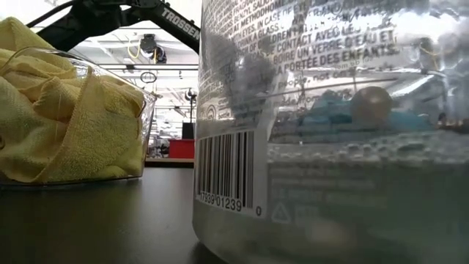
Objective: Sort microfiber towel by color & place in baskets
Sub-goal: Put the yellow microfiber towel into the bottom transparent bin
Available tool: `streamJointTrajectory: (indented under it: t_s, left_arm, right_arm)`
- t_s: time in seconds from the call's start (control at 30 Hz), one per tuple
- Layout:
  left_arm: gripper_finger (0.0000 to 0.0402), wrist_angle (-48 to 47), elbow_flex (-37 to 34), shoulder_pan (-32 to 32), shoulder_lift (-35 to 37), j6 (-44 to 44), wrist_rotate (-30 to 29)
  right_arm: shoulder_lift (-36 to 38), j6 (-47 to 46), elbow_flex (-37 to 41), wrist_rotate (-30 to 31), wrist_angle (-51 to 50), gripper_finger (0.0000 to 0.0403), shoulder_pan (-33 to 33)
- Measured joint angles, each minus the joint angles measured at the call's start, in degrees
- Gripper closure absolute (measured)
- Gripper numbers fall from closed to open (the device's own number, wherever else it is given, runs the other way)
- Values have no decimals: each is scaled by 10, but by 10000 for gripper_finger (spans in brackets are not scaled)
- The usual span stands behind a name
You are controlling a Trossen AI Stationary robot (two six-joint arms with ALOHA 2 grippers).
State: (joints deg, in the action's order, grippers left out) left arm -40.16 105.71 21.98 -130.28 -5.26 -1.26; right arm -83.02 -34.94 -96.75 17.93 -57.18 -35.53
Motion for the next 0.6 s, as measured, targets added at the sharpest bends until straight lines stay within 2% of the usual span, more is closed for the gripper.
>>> streamJointTrajectory:
  t_s: [0.17, 0.2, 0.33, 0.6]
  left_arm:
    - [370, 2, 0, 0, 0, 34, 50]
    - [385, 2, 0, 0, 0, 38, 57]
    - [396, -2, 0, 0, 0, 41, 65]
    - [399, -87, 52, -11, 8, 76, 73]
  right_arm:
    - [0, -1, 0, 0, 0, 206, 0]
    - [0, -1, 0, 0, 0, 206, 0]
    - [0, -4, 0, 0, 0, 206, 0]
    - [0, 0, 0, 0, 0, 206, 0]
